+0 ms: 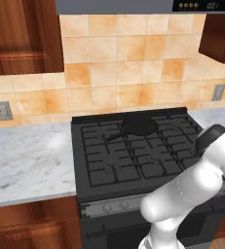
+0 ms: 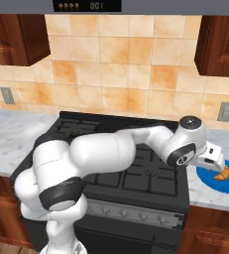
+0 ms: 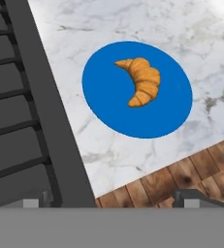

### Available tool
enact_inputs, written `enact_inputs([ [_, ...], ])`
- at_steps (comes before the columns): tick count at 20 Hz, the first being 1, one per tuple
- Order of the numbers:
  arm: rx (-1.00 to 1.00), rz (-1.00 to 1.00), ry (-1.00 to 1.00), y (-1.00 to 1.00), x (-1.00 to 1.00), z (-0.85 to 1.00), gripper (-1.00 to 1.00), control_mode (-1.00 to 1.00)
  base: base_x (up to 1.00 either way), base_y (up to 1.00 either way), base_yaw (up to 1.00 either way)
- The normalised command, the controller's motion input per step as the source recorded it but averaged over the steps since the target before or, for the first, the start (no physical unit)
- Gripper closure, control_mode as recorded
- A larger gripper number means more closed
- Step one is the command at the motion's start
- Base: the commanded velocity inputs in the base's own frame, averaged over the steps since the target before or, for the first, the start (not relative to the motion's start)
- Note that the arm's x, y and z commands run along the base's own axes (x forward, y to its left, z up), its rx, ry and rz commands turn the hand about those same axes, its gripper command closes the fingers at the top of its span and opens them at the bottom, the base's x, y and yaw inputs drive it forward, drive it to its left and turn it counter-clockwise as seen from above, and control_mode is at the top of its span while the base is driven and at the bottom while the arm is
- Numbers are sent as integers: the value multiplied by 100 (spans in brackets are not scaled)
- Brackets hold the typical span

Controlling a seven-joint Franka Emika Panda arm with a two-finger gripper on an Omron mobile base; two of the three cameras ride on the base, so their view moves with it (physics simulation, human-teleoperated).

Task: Pick the croissant and place it on the pan. Then turn on the stove to warm the croissant.

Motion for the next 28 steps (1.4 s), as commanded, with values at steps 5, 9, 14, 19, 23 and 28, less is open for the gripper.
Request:
enact_inputs([
  [5,-1,-6,1,-10,0,-9,-100,-100,0,0,0],
  [9,0,-7,0,-12,0,-5,-100,-100,0,0,0],
  [14,0,-5,0,-15,1,-3,-100,-100,0,0,0],
  [19,0,-3,0,-16,2,-8,-100,-100,0,0,0],
  [23,0,0,0,-10,9,-5,-100,-100,0,0,0],
  [28,0,0,0,-2,16,-1,-100,-100,0,0,0],
])
